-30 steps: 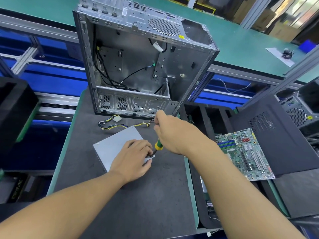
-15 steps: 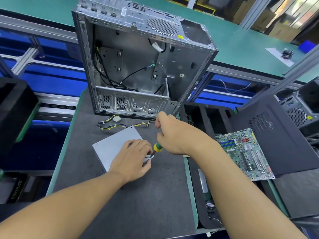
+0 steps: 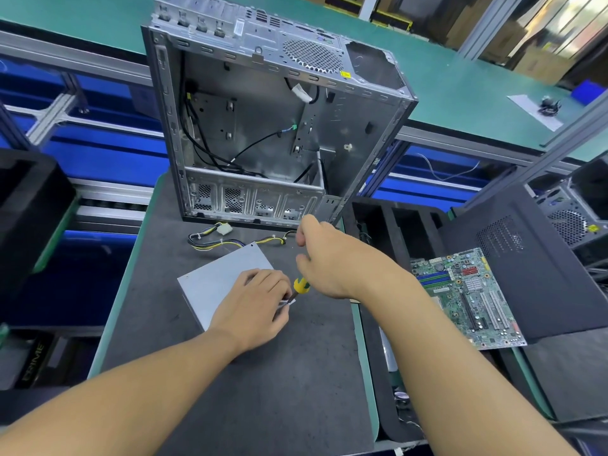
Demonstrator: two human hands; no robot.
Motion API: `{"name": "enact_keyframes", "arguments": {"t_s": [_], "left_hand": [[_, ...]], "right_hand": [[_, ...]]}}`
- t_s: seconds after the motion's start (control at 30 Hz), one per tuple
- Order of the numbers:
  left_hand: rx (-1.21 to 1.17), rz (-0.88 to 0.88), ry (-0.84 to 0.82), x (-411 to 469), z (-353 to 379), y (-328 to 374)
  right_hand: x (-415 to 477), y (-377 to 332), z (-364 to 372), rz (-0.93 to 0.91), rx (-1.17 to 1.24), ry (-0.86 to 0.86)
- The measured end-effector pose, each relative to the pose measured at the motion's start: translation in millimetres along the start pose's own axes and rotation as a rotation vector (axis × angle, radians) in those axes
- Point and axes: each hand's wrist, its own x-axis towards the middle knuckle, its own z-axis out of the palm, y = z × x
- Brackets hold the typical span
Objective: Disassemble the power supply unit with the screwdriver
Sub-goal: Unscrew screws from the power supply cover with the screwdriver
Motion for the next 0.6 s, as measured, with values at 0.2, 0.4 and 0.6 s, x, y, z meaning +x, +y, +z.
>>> {"name": "enact_keyframes", "arguments": {"t_s": [0.2, 0.4, 0.6], "left_hand": [[0.019, 0.021, 0.047, 0.3, 3.2, -0.1], [-0.015, -0.02, -0.039, 0.3, 2.0, -0.9], [-0.008, -0.014, 0.003, 0.6, 0.5, 0.8]], "right_hand": [[-2.9, 0.1, -3.9, 0.009, 0.001, -0.106], [-0.9, -0.3, 2.8, 0.064, -0.046, 0.06], [-2.5, 0.4, -5.8, 0.034, 0.028, -0.123]]}}
